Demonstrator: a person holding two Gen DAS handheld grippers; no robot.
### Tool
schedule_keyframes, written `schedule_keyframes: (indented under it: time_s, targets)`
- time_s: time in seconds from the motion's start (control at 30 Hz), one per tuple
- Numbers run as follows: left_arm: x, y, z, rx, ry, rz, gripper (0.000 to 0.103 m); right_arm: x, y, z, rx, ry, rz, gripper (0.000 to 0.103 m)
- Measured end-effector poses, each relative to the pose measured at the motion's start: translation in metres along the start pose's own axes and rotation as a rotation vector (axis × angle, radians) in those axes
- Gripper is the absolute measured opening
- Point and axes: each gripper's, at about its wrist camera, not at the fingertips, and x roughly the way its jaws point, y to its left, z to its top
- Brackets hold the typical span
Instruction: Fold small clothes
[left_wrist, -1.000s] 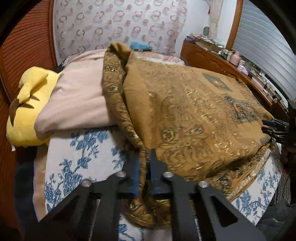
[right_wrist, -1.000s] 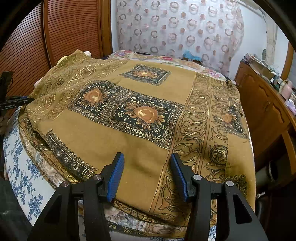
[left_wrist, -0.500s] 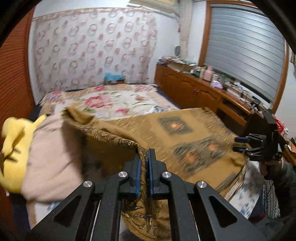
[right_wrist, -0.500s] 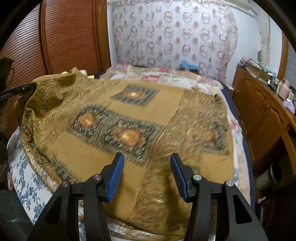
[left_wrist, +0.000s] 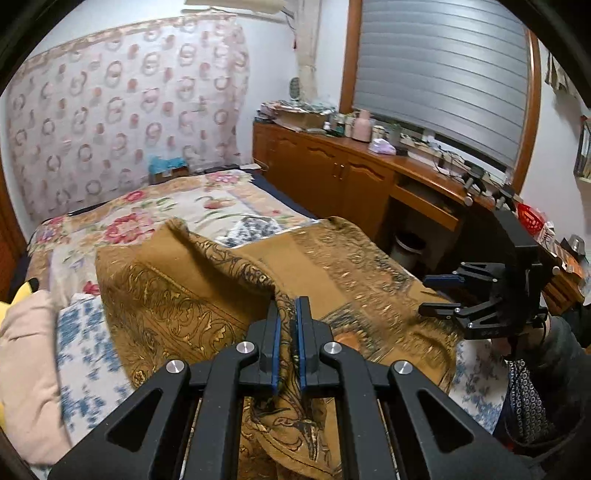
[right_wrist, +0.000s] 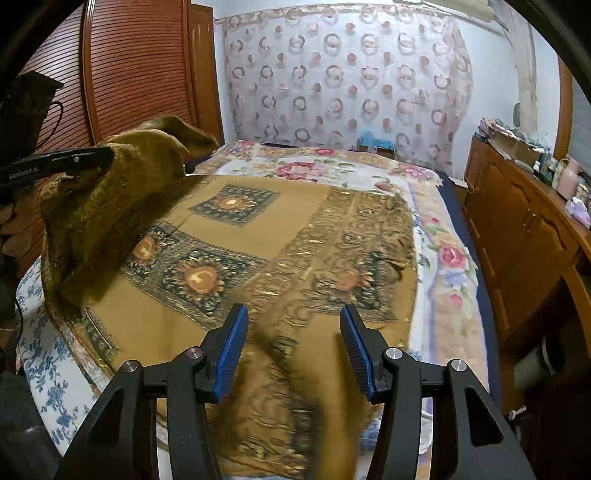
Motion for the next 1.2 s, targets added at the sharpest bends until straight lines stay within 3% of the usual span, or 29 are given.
schedule_keyframes:
  time_s: [0.23, 0.47, 0.6, 0.77, 0.97, 1.0, 1.03, 1.07, 1.2]
  targets:
    - [0.037, -0.037, 0.023, 0.047, 0.049, -0.050, 0.008, -0.006, -0.013, -0.003, 0.018, -0.035, 0.013, 0.054]
    - [0.053, -0.076, 0.040, 0.096, 0.075, -0.151, 0.008, -0.009, -0.033, -0.010, 0.046, -0.037, 0.014, 0.054]
    - [0.062, -0.085, 0.040, 0.115, 0.112, -0.161, 0.009, -0.004, -0.039, -0.008, 0.062, -0.039, 0.014, 0.054]
    - [0.064, -0.067, 0.035, 0.103, 0.109, -0.130, 0.039, -0.001, -0.039, -0.005, 0.055, -0.027, 0.009, 0.054]
    - [0.074, -0.040, 0.026, 0.067, 0.141, -0.077, 0.042, 0.006, -0.037, 0.007, 0.042, -0.021, 0.014, 0.054]
    - [0.076, -0.035, 0.023, 0.060, 0.145, -0.068, 0.046, 0.007, -0.035, 0.010, 0.036, -0.019, 0.014, 0.054]
    - [0.076, -0.030, 0.021, 0.052, 0.145, -0.061, 0.060, 0.009, -0.033, 0.012, 0.029, -0.016, 0.016, 0.054]
    - [0.077, -0.026, 0.019, 0.045, 0.144, -0.057, 0.066, 0.010, -0.031, 0.015, 0.021, -0.014, 0.017, 0.054]
    - [0.080, -0.009, 0.012, 0.017, 0.148, -0.027, 0.068, 0.020, -0.028, 0.030, -0.006, -0.005, 0.024, 0.054]
